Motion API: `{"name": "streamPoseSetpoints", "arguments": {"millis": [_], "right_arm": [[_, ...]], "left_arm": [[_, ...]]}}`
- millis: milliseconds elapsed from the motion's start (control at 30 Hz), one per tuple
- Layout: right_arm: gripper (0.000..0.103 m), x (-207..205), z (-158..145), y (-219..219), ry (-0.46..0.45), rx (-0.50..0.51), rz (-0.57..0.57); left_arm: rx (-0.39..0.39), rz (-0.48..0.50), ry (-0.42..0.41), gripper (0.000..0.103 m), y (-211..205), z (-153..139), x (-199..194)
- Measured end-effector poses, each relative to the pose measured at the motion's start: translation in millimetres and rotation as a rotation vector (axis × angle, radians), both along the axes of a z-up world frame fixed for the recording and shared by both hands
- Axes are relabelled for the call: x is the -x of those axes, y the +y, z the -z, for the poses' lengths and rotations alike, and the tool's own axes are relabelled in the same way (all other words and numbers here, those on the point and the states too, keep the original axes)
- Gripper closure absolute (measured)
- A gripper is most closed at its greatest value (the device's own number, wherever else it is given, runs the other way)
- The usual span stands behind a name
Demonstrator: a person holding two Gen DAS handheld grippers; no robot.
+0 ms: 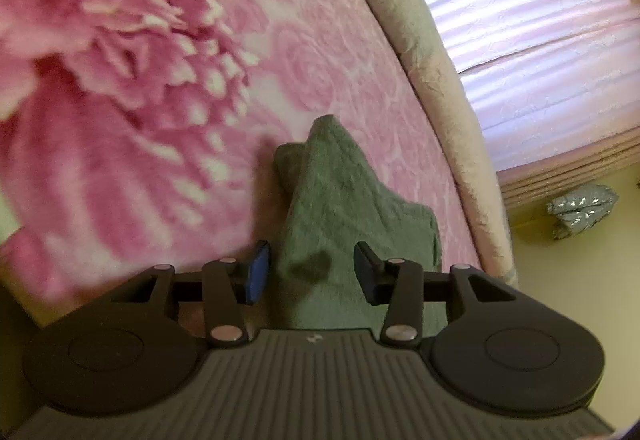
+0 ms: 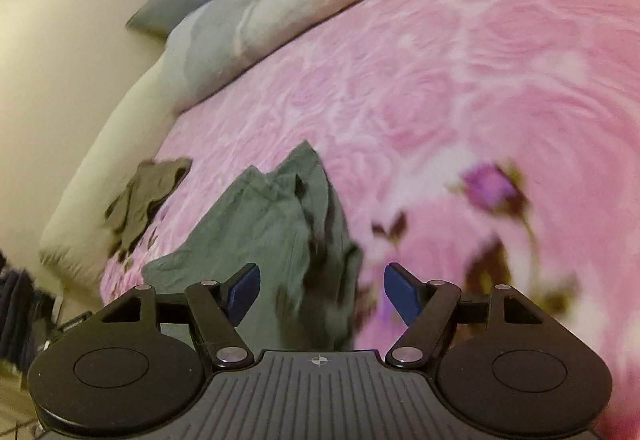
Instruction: Fold clothes
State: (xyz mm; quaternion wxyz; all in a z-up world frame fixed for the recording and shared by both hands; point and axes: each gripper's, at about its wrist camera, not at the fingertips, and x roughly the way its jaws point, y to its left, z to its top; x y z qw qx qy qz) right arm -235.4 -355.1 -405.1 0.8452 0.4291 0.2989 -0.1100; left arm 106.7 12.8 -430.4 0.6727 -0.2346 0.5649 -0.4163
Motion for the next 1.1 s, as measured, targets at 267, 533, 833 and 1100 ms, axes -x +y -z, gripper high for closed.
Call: {"name": "streamPoseSetpoints", "arguments": {"millis": [267,533,833,1100], "right_arm": [[0.091,-76,32,-27,-0.021,-0.120,-0.155],[0.091,-11,19,16,-0.123,-0.066,0.071],[0.041,-34,30,-25,-0.100,-0.136,0.113],[0.091,-97,13,-28,-0.085,0.080,-0.029]], "left_arm": [[-0.025,0.154,-0.086,0.101,-47,-1,-32],[-0.035,0.310,-0.293,0.096,-105,-27,-68],[-0.031,0.276,-0.164,0.069,-119,1,-92],[0.061,0.327,-0.371,0.098,-140,-25,-83]]}}
